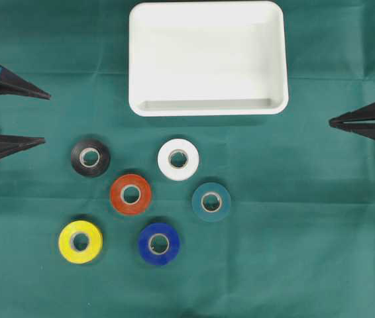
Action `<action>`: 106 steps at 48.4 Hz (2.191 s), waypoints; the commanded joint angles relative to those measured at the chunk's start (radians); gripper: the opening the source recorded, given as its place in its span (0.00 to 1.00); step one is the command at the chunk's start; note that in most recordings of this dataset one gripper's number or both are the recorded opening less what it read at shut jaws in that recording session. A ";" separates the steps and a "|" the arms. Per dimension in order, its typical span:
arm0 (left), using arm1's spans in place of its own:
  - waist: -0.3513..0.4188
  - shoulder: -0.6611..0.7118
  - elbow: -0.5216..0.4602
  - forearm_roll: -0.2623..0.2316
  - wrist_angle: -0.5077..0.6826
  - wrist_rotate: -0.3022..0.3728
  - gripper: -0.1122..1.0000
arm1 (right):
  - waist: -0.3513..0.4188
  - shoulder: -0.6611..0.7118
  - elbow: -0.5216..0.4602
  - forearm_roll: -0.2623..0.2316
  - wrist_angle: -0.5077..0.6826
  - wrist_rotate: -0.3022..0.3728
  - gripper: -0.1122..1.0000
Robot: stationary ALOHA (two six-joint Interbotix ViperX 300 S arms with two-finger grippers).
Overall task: Put the tape into the white case with the left arm.
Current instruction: 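Open the left gripper and move it toward the tape rolls, then reach the left gripper past the black roll toward the white tape roll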
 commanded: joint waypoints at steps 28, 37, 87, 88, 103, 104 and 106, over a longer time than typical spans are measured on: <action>0.012 0.077 -0.052 0.003 0.176 0.005 1.00 | -0.002 -0.021 0.055 -0.002 0.123 0.000 0.02; 0.012 0.147 -0.061 0.003 0.178 0.005 1.00 | 0.000 -0.014 0.055 -0.002 0.123 0.000 0.02; 0.011 0.331 -0.075 0.003 0.192 0.006 1.00 | 0.000 -0.012 0.071 -0.002 0.118 0.002 0.02; 0.011 0.331 -0.075 0.003 0.195 0.005 1.00 | 0.000 -0.012 0.071 0.000 0.118 0.002 0.02; 0.012 0.331 -0.074 0.003 0.213 0.005 1.00 | 0.000 -0.012 0.071 -0.002 0.118 0.002 0.02; 0.011 0.331 -0.074 0.003 0.215 0.005 1.00 | -0.002 -0.012 0.071 -0.002 0.118 0.002 0.02; 0.012 0.331 -0.074 0.003 0.213 0.005 1.00 | 0.000 -0.012 0.071 0.000 0.118 0.002 0.02</action>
